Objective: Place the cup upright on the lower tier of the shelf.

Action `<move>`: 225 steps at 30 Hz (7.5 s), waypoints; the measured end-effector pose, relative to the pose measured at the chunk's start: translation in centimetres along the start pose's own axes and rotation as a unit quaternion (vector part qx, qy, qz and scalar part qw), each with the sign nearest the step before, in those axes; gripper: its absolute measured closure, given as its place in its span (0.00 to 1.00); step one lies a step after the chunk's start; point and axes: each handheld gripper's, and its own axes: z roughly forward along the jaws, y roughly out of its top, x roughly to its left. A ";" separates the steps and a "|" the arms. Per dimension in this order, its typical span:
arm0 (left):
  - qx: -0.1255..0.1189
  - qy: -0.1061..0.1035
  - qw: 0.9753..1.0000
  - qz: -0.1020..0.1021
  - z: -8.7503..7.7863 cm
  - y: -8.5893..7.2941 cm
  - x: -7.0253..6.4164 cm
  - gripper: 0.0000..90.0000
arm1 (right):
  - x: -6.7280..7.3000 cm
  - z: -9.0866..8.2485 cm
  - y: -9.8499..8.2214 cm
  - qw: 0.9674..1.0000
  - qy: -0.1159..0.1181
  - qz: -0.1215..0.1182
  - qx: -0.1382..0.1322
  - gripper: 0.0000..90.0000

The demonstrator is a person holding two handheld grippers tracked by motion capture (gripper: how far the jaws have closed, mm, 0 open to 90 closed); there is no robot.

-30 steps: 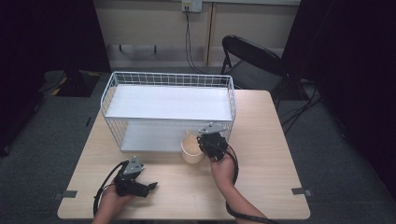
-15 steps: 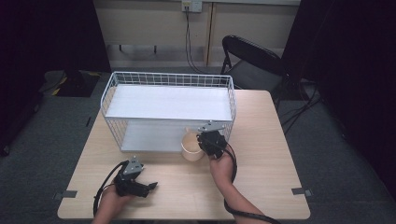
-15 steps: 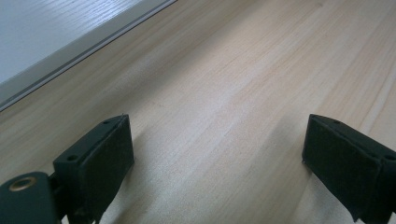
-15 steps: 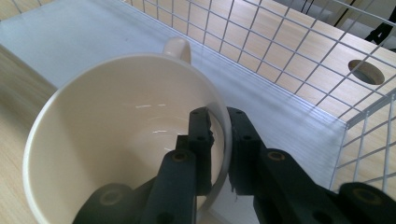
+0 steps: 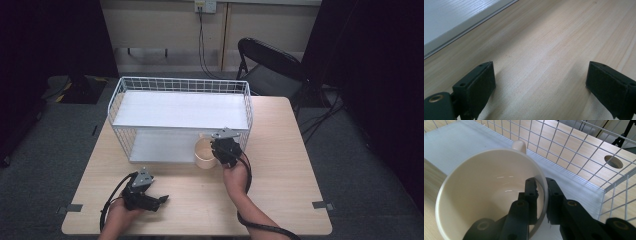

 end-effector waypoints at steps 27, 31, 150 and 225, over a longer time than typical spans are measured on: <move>0.000 0.000 1.000 0.000 0.0 0.0 0.0 0.09 | -0.8 -2.8 -0.6 0.995 0.061 0.069 -0.027 0.20; 0.000 0.000 1.000 0.000 0.0 0.0 0.0 0.09 | -0.6 -3.3 -0.8 0.995 0.069 0.071 -0.028 0.17; 0.000 0.000 1.000 0.000 0.0 0.0 0.0 0.09 | 1.1 -0.9 -1.8 0.997 0.054 0.049 -0.017 0.42; 0.000 0.001 1.000 -0.001 0.0 0.0 0.0 0.09 | -3.4 -7.7 -8.2 0.985 0.166 0.029 -0.020 0.17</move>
